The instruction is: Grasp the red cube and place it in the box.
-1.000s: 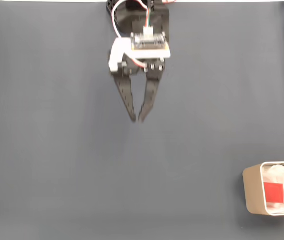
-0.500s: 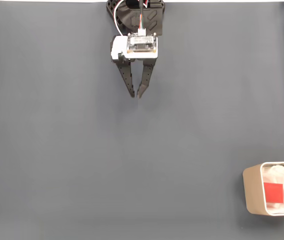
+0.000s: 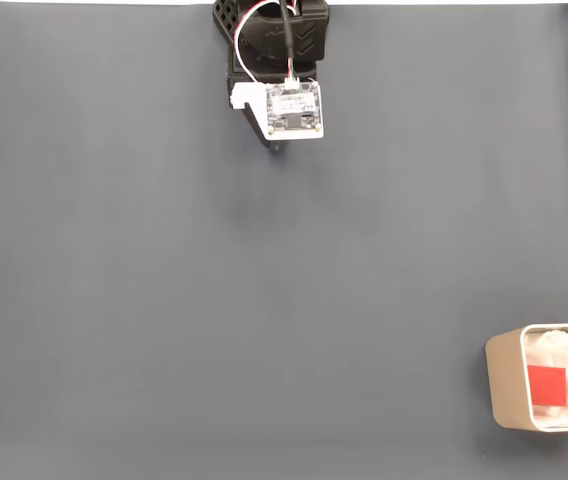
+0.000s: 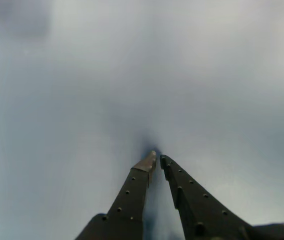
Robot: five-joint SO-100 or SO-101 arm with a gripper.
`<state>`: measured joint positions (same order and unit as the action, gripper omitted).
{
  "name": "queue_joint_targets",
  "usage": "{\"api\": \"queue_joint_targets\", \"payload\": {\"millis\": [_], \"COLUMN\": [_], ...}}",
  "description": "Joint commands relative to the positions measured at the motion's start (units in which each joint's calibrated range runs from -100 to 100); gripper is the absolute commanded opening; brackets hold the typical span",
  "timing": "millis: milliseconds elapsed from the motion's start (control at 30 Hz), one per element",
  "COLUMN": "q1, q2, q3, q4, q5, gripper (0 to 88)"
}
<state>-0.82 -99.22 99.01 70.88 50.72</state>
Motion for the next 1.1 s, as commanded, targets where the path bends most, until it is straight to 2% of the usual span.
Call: {"api": "queue_joint_targets", "payload": {"millis": [0,267,467,1067], "q1": [-0.53,-0.32,-0.25,-0.18], "q2": [-0.78,-0.78,-0.78,-0.78], "q3": [0.81,0.81,0.81,0.81], "q4": [2.72,4.2,5.02,5.02], "q5": [1.12,0.88,-1.47,-1.47], "gripper": [0.0,0.0,0.0,0.0]}}
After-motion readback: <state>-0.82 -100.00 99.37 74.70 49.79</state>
